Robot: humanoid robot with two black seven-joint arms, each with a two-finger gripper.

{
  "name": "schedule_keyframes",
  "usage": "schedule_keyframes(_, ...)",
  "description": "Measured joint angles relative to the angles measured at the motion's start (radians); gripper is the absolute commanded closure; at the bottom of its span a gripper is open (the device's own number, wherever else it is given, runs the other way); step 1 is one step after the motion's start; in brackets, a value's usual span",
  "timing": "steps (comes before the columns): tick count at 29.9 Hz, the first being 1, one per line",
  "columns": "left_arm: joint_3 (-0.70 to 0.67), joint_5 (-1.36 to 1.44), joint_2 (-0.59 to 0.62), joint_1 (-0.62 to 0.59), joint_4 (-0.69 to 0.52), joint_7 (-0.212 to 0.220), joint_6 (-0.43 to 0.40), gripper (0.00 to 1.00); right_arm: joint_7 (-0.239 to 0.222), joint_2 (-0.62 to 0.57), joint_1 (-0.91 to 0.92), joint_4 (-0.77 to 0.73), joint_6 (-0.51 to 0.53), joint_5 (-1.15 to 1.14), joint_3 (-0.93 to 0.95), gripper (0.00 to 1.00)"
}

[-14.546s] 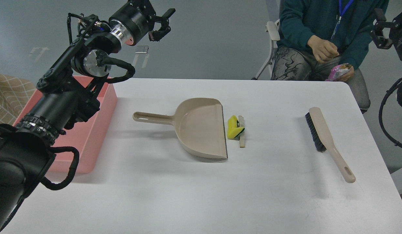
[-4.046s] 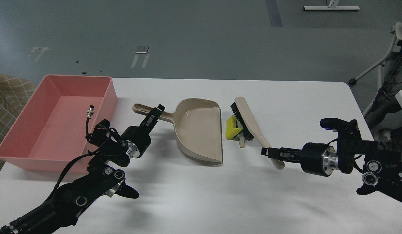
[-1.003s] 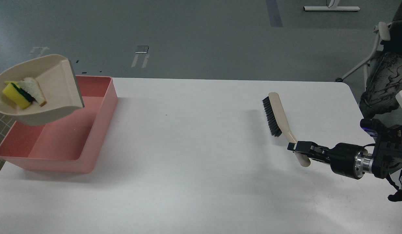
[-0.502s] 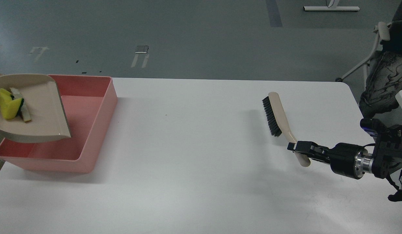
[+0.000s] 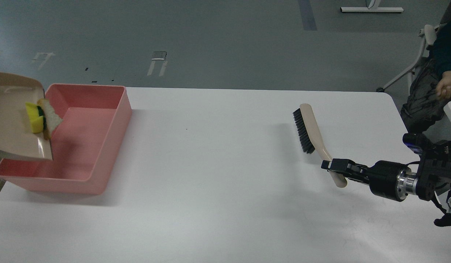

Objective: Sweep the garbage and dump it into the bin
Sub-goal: 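Tilt the dustpan with the left gripper to dump debris into bin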

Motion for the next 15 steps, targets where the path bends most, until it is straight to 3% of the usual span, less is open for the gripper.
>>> schedule_keyframes(10,-0.021,-0.005,0.108,-0.009,-0.013,0.000,0.077,1.00,0.000,-0.002,0.000,0.001,-0.003,0.000,0.004,1.00)
schedule_keyframes(15,-0.057,-0.146,0.147,-0.110,-0.105,0.035,0.044,1.00,0.001,-0.009,0.000,0.000,-0.003,0.000,0.009,1.00)
